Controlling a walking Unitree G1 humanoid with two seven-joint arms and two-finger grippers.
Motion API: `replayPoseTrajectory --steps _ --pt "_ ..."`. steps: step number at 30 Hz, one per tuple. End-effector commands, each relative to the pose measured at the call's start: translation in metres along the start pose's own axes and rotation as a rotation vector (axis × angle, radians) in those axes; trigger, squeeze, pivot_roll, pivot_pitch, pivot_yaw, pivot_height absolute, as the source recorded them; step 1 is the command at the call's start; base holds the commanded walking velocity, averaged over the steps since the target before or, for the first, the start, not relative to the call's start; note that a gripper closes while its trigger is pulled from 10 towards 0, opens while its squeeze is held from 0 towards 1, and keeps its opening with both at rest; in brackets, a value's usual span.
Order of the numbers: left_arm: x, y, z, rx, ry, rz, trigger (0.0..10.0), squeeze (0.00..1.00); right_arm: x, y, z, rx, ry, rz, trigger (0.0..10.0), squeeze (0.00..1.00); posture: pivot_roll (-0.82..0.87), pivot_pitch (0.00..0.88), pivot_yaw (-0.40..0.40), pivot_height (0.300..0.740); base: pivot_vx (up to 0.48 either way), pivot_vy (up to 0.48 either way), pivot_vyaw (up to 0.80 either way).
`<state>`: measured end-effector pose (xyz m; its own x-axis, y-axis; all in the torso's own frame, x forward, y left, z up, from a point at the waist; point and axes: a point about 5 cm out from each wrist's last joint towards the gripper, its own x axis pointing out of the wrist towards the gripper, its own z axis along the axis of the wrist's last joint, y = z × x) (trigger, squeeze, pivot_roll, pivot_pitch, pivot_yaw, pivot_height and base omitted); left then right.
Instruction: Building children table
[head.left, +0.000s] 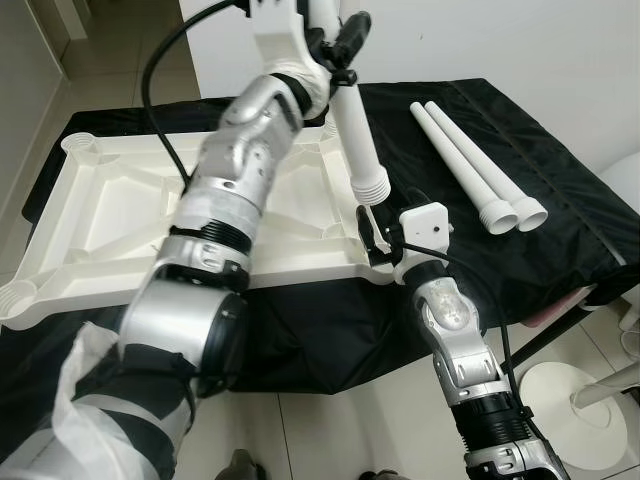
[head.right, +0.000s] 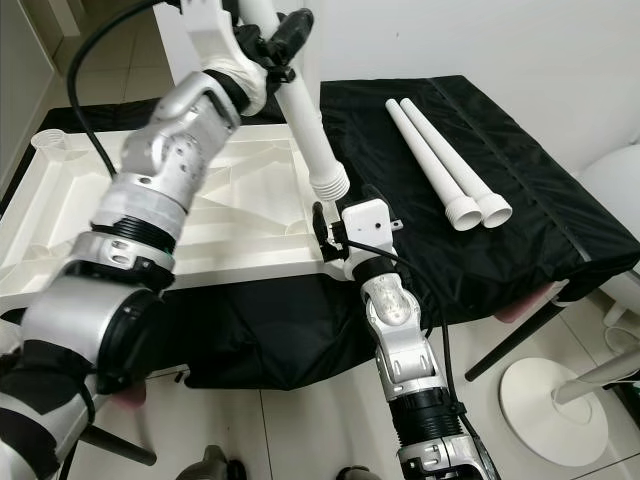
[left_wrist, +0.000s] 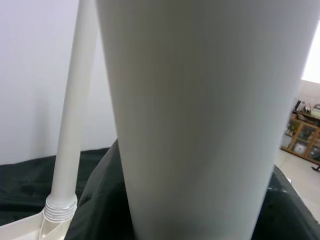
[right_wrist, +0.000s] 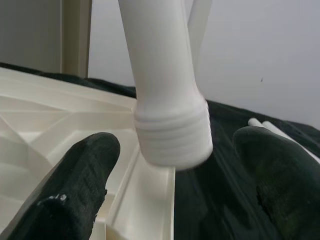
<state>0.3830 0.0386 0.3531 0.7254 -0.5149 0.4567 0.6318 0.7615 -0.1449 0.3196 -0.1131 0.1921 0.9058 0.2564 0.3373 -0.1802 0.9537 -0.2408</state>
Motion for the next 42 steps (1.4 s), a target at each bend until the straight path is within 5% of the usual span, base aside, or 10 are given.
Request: replayPoseTrajectory --steps 1,19,38,39,41,42 --pt "0.000 -0.007 0.000 0.027 -0.024 -0.009 10.0 0.00 0.006 -0.003 0.003 -0.007 0.002 0.004 10.0 0.00 -0.03 0.053 0.017 0.740 0.000 0.000 0.00" --pt "-0.010 -0.043 -0.016 0.079 -0.027 -0.056 10.0 0.00 0.042 -0.018 0.011 -0.089 0.087 -0.046 10.0 0.00 -0.02 0.062 0.009 0.740 0.000 0.000 0.00" --pt "-0.012 -0.053 -0.015 0.078 -0.029 -0.065 10.0 0.00 0.054 -0.018 0.010 -0.182 0.116 -0.004 10.0 0.00 -0.01 0.060 0.007 0.740 0.000 0.000 0.00" --pt "-0.012 -0.053 -0.015 0.078 -0.028 -0.066 10.0 0.00 0.054 -0.017 0.010 -0.187 0.113 0.000 3.4 0.00 -0.01 0.060 0.007 0.740 0.000 0.000 0.00" --pt "-0.012 -0.053 -0.016 0.079 -0.027 -0.067 10.0 0.00 0.055 -0.017 0.010 -0.191 0.112 0.004 3.4 0.00 -0.01 0.060 0.007 0.740 0.000 0.000 0.00" --pt "-0.012 -0.054 -0.016 0.079 -0.025 -0.067 10.0 0.00 0.055 -0.016 0.010 -0.198 0.109 0.011 1.3 0.00 -0.01 0.060 0.005 0.740 0.000 0.000 0.00"
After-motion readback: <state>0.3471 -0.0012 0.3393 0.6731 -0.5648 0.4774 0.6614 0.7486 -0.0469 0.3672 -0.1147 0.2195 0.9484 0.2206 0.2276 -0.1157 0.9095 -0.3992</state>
